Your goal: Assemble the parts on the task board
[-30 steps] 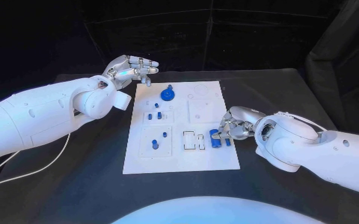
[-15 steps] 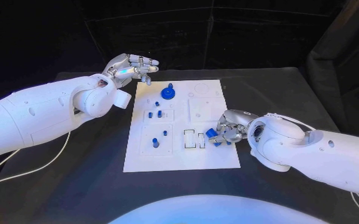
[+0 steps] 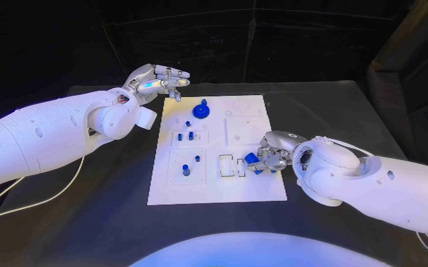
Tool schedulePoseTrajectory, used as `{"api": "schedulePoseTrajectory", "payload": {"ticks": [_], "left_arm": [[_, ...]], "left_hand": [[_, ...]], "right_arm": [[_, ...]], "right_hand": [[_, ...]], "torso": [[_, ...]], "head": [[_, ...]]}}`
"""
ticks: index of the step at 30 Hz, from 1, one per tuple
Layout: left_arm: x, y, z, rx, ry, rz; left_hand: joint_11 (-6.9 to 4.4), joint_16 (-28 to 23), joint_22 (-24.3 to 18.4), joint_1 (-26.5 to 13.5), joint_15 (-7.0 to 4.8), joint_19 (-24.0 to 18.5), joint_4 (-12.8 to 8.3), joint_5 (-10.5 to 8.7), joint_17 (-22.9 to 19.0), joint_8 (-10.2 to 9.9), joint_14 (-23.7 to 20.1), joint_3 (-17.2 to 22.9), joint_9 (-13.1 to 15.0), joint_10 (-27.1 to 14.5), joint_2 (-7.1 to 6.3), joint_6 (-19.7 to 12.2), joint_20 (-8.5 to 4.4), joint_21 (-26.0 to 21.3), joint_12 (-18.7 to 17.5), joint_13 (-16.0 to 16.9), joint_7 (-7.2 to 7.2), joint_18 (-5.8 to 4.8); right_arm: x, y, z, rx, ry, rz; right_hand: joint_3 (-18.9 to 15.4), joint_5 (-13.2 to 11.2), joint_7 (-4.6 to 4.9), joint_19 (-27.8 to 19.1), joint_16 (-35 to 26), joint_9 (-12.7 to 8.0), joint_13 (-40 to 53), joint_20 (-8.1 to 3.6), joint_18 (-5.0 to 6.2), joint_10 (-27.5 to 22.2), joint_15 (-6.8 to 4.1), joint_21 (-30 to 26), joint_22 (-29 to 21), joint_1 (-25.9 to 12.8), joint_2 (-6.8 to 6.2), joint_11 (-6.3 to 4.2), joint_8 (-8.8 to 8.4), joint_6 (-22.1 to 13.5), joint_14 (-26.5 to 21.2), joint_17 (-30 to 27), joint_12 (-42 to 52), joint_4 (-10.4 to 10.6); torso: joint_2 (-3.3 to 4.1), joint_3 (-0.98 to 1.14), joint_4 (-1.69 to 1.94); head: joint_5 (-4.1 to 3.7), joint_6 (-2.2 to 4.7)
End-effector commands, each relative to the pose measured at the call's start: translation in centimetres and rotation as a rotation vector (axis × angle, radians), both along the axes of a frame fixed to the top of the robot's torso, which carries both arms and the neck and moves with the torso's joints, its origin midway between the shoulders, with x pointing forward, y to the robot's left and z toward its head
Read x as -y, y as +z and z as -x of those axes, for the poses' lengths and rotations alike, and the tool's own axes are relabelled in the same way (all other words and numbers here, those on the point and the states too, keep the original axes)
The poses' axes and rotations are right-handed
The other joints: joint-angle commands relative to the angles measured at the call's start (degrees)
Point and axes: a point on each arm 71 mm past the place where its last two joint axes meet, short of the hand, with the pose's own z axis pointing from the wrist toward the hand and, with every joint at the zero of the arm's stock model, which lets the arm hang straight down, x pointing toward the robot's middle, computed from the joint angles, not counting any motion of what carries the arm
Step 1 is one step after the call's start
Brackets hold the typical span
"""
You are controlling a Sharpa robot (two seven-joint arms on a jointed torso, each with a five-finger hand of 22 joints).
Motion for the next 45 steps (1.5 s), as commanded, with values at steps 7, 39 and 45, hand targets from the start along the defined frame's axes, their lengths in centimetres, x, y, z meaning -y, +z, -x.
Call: {"api": "schedulePoseTrajectory", "payload": {"ticks": [7, 39, 45], "left_arm": [[0.0, 0.1, 0.0, -0.001, -0.011, 0.008], [0.2, 0.1, 0.1, -0.005, -0.017, 0.008], [0.1, 0.1, 0.1, -0.005, -0.015, 0.008]], "left_hand": [[0.05, -0.2, 0.0, -0.5, 0.09, -0.5, 0.0, 0.30, 0.0, 0.3, -0.4, -0.5, -0.1, -0.3, 0.28, -0.4, 0.06, -0.3, 0.2, 0.0, -0.12, 0.82], [0.07, -0.2, -0.1, -0.5, 0.11, -0.5, -0.1, 0.31, -0.1, 0.3, -0.5, -0.5, -0.1, -0.3, 0.29, -0.4, 0.08, -0.3, 0.3, -0.1, -0.10, 0.82], [0.07, -0.2, -0.1, -0.5, 0.11, -0.5, -0.1, 0.31, -0.1, 0.3, -0.5, -0.5, -0.1, -0.3, 0.29, -0.4, 0.08, -0.3, 0.3, -0.1, -0.10, 0.82]], "right_arm": [[0.3, 1.6, 1.3, 0.110, -0.022, -0.144], [-4.3, 0.6, 1.5, -0.064, -0.032, -0.198], [-4.5, 0.5, 1.2, -0.051, -0.036, -0.192]], "right_hand": [[0.2, 3.4, -0.57, 0.4, 0.8, 1.6, 1.1, -0.51, -1.14, 0.8, -0.48, 0.8, 0.9, 1.4, 1.82, -0.57, 1.87, 1.3, 2.9, 0.9, 0.4, -0.1], [-2.4, -2.5, -1.51, 0.2, 0.4, 4.6, -1.1, -1.02, -1.06, 0.4, -1.06, 0.7, 0.7, -3.1, 4.83, -1.28, 4.11, 2.5, 2.8, 0.4, -3.9, 1.1], [-4.2, -6.6, -1.53, -0.1, 0.0, 5.4, -1.7, -1.07, -0.96, 0.1, -1.09, 0.2, 0.1, -5.0, 4.60, -1.30, 4.35, 2.1, 2.7, -0.1, -5.3, 1.1]], "torso": [[-0.05, 0.06, -0.05], [0.04, 0.03, 0.01], [0.06, 0.03, 0.02]], "head": [[0.16, 0.15], [0.65, -0.14], [0.55, -0.19]]}}
